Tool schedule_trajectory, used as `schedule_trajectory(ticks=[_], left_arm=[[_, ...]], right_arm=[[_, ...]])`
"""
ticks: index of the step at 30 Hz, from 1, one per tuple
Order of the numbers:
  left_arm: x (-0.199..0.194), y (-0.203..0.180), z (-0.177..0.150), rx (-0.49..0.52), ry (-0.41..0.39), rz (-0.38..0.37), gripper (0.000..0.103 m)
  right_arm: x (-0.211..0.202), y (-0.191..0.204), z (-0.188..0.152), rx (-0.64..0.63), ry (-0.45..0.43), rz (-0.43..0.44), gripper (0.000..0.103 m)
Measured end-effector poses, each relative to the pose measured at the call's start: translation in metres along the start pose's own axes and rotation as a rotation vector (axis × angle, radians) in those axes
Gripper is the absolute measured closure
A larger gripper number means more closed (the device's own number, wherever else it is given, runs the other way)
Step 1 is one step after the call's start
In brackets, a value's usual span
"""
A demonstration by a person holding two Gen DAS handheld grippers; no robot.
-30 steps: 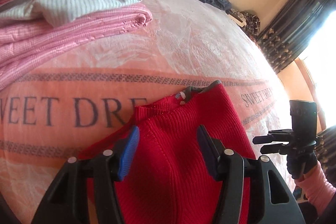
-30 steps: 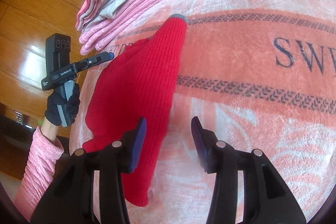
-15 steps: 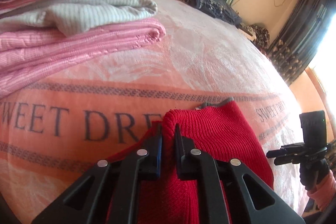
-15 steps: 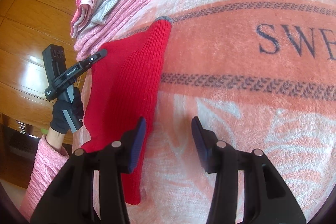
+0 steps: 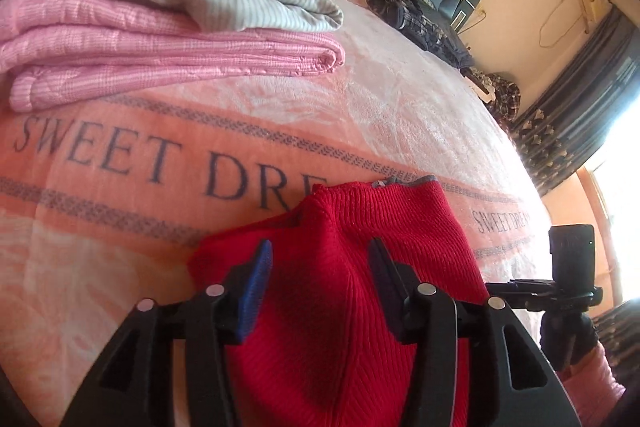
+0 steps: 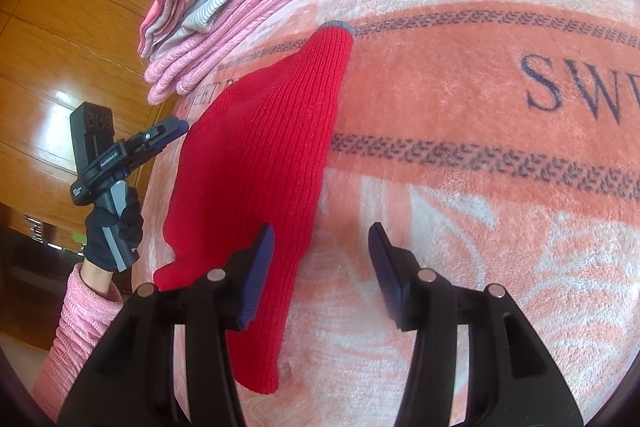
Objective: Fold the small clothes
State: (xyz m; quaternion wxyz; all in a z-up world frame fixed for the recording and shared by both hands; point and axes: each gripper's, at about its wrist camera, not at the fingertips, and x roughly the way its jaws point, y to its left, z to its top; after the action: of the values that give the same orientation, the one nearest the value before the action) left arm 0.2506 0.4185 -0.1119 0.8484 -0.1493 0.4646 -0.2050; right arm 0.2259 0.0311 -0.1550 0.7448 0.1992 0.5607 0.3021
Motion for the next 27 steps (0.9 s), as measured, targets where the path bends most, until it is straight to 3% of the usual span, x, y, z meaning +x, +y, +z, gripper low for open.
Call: schedule_trajectory(ticks=[3,9,15,22,27], left_arm=[[-0.017,0.023,-0.025,-0.073,0.037,-0.009,0.052],[-0.019,0.06,-0.063,-0.305,0.077,-0.233,0.052],[0.009,0.055,-0.061,-0.316,0.114,-0.263,0.052],[0.033,0.047,-0.06,-0.336,0.147,-0.355,0.048],[0.052,0.042,-0.061,-0.397,0.18,-0.479,0.043]], right_arm=[[0.001,0.007,-0.002,-0.022,0.012,0.007,0.05],[0.011,0.016,-0.004,-0.018,0.036,0.033,0.049],[0.018,0.02,0.0,-0.008,0.042,0.054,0.047],[0.021,0.019,0.002,0.002,0.046,0.074,0.045],[0.027,0.014,0.004,0.031,0.054,0.105,0.043]])
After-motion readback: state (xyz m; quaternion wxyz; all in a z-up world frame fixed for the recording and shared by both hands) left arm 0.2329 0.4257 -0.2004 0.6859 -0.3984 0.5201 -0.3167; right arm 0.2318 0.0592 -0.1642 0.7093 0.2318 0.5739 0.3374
